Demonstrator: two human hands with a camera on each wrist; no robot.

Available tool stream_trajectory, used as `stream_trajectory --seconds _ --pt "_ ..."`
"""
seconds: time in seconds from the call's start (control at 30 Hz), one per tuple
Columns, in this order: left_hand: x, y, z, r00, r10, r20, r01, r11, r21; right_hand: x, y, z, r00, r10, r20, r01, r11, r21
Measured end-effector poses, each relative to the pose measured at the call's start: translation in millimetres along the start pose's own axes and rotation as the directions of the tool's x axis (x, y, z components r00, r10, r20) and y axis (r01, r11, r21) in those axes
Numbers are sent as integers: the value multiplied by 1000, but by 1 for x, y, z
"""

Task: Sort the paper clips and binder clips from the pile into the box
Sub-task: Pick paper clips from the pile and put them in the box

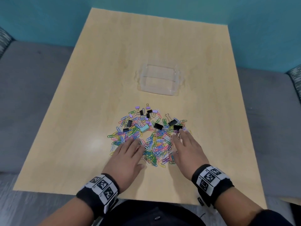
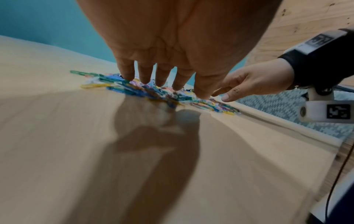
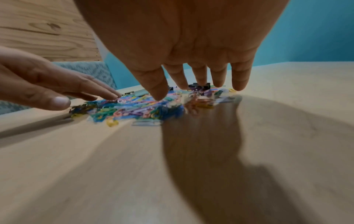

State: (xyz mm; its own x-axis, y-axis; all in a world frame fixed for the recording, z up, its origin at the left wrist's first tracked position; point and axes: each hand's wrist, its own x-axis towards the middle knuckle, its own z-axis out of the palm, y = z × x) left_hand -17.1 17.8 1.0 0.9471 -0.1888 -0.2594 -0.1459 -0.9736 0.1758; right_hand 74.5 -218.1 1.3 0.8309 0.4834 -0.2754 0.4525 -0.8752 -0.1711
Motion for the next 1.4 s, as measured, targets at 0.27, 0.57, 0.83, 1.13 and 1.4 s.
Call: stream_trajectory --seconds 0.27,0.57,0.83,1.13,1.4 --pt "-29 10 1 980 -184 73 190 978 -83 -39 -27 8 993 41 107 -44 999 22" --pt "-25 8 8 996 -31 86 35 998 -49 -11 -44 12 984 -170 59 173 984 -53" --pt "-61 -36 3 948 -285 -139 233 924 -303 -33 -12 8 993 -110 31 106 989 107" --pt "-30 -35 11 905 -413 -98 336 838 -429 -38 -20 12 994 86 72 -91 993 76" --pt "13 9 -1 973 -228 -29 216 951 -220 -1 -59 10 998 -2 69 0 999 32"
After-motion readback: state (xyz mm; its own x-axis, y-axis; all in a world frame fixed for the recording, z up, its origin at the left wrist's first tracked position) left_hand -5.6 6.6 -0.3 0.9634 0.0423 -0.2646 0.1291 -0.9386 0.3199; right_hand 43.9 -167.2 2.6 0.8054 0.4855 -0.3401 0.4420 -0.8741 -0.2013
